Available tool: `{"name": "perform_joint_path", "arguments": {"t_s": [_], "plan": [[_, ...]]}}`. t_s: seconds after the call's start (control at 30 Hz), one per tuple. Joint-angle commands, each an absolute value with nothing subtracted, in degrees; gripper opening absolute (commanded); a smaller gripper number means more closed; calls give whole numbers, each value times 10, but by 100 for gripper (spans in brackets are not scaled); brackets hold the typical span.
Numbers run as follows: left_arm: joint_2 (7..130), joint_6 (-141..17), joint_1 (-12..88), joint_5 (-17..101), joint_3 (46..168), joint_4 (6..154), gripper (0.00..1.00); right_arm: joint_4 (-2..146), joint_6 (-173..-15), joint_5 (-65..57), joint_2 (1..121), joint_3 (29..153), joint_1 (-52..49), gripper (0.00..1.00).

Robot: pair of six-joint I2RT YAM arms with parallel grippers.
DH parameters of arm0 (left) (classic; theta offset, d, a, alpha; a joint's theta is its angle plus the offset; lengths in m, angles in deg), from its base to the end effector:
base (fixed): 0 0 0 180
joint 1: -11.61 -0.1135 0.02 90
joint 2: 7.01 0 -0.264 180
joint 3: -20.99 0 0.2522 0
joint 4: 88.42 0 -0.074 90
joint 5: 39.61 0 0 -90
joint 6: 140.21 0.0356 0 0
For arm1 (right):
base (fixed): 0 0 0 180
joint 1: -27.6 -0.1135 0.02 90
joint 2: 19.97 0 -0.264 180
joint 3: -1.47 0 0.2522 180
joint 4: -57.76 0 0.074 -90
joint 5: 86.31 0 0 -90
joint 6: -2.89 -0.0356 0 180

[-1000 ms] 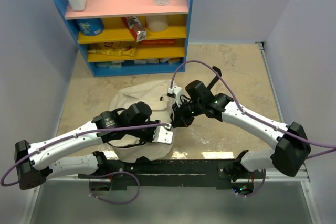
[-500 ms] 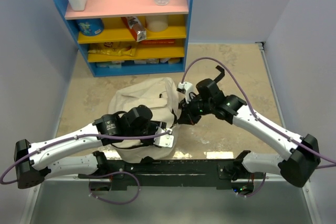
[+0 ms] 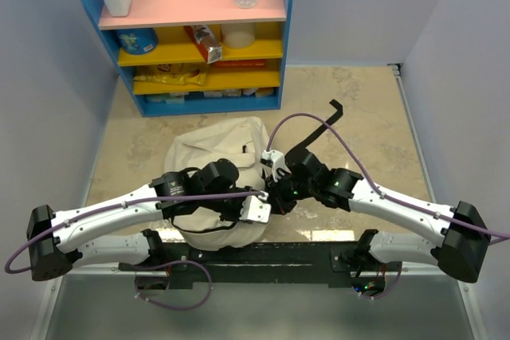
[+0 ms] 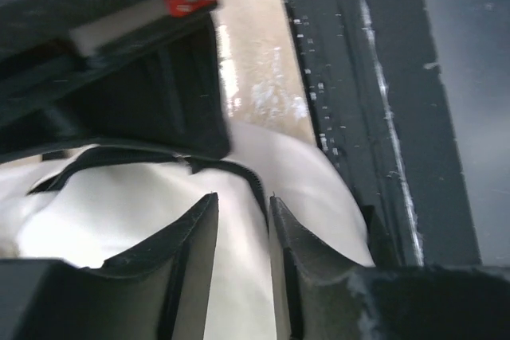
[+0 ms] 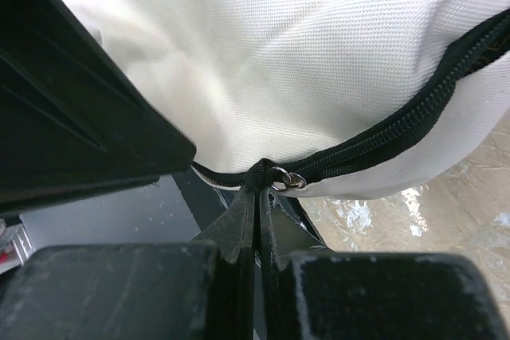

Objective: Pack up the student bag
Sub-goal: Zip the student bag at the center of the board.

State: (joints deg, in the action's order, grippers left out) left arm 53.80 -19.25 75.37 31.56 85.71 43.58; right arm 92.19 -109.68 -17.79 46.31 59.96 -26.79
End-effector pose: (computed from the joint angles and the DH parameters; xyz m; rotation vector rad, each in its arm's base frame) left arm 0.0871 -0.2026 0.2862 1.8640 1.4892 -0.6632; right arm 0.1309 0.2052 0.2490 -0.8886 2.3502 1.0618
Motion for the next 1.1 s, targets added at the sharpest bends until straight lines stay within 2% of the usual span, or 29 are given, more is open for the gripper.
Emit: {"name": "perform_joint_path", "arguments": {"t_s": [0.0,0.2,0.33,0.47,0.53,0.57,0.73,0.87,1.07], "plan": [[541,-222,770,239,839,464,36,916,-1114,-147,429,612,-272,0],[550,-237,793,237,823,488,40,933,-1120,-139,404,606,-272,0],[555,-245,798,319,829,516,52,926,-1128,-145,392,595,-272,0],[553,-252,796,403,855,515,56,930,-1125,-147,389,594,-272,0],[552,-258,792,413,859,514,66,931,-1123,-148,388,594,-272,0],[552,-259,791,419,855,515,67,931,-1122,-149,388,594,-272,0],[544,-267,787,438,836,523,69,932,-1122,-149,384,590,-272,0],[542,-275,786,398,817,526,69,927,-1122,-152,383,586,-272,0],[542,-271,789,310,791,525,63,934,-1119,-148,387,593,-272,0]]}}
